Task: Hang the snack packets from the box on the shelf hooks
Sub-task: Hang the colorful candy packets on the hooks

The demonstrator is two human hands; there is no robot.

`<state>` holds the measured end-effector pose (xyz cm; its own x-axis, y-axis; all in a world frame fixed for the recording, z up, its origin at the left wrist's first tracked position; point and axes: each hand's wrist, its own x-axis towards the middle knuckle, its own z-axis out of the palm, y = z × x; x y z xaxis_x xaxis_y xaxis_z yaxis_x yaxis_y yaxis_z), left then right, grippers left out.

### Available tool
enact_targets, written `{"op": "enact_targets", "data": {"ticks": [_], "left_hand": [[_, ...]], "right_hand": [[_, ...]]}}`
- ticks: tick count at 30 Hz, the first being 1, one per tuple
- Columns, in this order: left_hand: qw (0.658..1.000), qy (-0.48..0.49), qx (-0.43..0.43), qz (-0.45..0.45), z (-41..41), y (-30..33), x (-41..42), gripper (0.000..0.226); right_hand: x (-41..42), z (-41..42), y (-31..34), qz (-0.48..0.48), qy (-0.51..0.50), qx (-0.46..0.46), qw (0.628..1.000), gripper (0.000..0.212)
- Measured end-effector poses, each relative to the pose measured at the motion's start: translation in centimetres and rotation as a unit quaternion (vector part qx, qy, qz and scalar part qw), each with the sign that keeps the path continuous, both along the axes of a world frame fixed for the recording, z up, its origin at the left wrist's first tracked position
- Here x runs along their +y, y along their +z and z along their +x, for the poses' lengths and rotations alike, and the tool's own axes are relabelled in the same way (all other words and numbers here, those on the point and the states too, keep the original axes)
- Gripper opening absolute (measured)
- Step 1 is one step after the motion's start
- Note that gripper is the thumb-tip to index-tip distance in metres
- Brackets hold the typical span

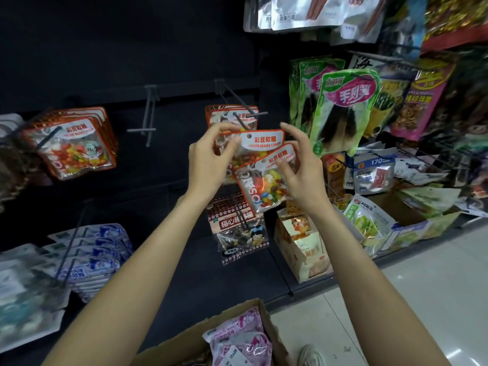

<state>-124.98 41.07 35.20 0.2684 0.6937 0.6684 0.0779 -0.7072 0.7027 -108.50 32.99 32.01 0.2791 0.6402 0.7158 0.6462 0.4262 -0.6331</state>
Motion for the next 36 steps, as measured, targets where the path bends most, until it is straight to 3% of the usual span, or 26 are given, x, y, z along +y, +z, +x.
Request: {"op": "enact_targets", "data": {"ticks": [9,20,25,31,36], "left_hand": [[0.997,0.06,0.044,-0.008,2.0,0.2,3.9,0.012],[0.978,0.056,0.096,0.177,1.8,-0.7,5.2,0.023],[0.982,0.116,0.098,0.117,2.4,-0.6,6.3,0.024],[0.973,0.161,0.127,0.102,3.6,0.4,10.1,0.024],[0.96,0.201,0.177,0.085,4.6,0.6,12.7,0.028]], "right_hand": [[4.9,0.8,0.3,-0.092,-0.089,-0.076,0.989,0.055],[6.1,1.4,-1.0,-0.093,-0.081,-0.055,0.991,0.06],[5.9,1.2,-0.4,-0.088,-0.092,-0.039,0.991,0.062],[5.1,1.5,-0.7,-0.02,-0.152,-0.088,0.984,0.023],[4.0,1.5,1.0,-0.024,-0.107,-0.044,0.993,0.023]]}}
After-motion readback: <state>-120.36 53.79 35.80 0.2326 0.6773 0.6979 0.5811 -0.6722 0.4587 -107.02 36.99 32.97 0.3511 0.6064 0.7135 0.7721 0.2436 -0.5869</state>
